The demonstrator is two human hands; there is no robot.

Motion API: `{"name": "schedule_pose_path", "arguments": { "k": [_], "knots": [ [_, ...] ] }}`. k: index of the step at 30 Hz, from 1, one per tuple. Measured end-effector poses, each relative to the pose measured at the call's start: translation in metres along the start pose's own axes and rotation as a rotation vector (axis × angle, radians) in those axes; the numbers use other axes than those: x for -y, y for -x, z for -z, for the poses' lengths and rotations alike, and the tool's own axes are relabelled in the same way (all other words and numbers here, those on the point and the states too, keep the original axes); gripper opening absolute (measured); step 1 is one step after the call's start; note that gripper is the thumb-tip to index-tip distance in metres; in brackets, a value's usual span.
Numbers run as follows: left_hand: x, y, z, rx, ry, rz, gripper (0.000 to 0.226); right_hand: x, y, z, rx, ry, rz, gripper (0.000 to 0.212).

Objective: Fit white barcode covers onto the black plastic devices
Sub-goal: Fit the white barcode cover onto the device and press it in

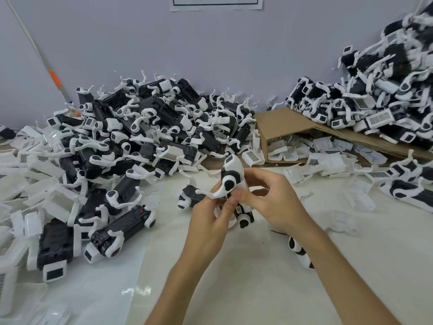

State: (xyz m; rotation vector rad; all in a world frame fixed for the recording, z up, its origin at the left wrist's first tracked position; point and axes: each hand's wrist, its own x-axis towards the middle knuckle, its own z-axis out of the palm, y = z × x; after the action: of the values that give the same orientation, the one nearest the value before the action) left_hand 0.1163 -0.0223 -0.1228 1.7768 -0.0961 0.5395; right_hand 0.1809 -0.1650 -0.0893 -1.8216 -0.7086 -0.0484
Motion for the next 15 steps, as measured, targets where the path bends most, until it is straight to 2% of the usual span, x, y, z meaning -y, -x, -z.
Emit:
{"name": "schedule_pose_path", "arguments": {
  "k": [5, 12, 15],
  "knots": [
    [0.005, -0.001, 0.007, 0.061, 0.025, -0.005, 0.028, -0.001, 0.001, 0.003, 0.050, 0.028, 0.048, 0.029],
    [0.004, 0.000, 0.011, 0.108, 0.103, 0.045, 0.019, -0.002, 0.000, 0.009, 0.133, 0.000, 0.020, 0.034],
    [0.002, -0.001, 0.011, 0.102, 0.112, 0.047, 0.018, -0.001, 0.000, 0.009, 0.078, -0.018, 0.037, 0.033]
  ]
}}
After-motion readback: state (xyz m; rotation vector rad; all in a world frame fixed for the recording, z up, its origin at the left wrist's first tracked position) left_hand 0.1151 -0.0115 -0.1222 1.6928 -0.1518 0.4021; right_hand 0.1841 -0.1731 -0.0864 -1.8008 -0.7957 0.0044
